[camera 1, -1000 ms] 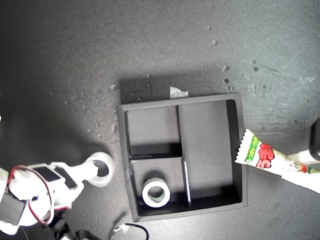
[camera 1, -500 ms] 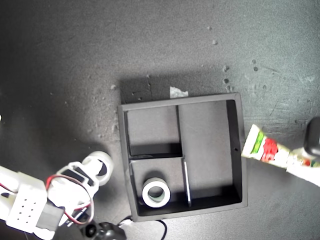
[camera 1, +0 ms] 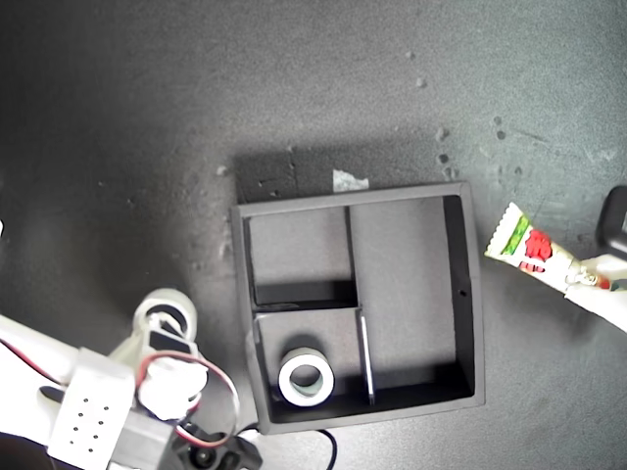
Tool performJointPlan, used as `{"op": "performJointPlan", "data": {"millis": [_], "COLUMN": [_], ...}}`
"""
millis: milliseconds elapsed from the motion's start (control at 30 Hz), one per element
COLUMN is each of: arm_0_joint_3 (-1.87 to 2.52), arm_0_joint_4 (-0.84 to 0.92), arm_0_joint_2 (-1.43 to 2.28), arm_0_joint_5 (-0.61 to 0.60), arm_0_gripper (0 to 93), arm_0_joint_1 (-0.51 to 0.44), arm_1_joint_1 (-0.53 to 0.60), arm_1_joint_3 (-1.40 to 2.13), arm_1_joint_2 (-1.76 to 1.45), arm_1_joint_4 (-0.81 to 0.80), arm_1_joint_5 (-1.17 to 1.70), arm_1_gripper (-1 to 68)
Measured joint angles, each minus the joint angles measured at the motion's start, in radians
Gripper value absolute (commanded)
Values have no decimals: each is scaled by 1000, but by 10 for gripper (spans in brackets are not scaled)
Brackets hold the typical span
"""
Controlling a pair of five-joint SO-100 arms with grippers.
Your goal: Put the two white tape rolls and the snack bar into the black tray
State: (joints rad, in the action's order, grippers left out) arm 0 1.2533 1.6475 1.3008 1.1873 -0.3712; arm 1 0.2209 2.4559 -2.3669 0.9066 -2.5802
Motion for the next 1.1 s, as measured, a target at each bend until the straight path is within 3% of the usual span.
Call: {"op": "performJointPlan", "data": {"millis": [233, 433, 667, 833, 1100], "arm_0_joint_3": [-186, -423, -842, -913, -923], "arm_0_joint_4": [95, 95, 163, 167, 167], "arm_0_joint_2": [123, -28, -430, -520, -561], "arm_0_joint_5": [-245, -391, -417, -397, -302], "arm_0_gripper": [1, 1, 1, 1, 3], "arm_0_joint_1": [198, 282, 287, 290, 230], "arm_1_joint_1": [-61, -255, -256, -212, -175], "arm_1_joint_3": [0, -132, -316, -462, -954], "arm_1_joint_2": [-9, -8, 6, 147, 650], "arm_1_joint_4": [57, -21, -55, -35, 209], "arm_1_joint_5": [0, 703, 1614, 2008, 2381], "arm_1_gripper": [-7, -7, -7, -7, -7]}}
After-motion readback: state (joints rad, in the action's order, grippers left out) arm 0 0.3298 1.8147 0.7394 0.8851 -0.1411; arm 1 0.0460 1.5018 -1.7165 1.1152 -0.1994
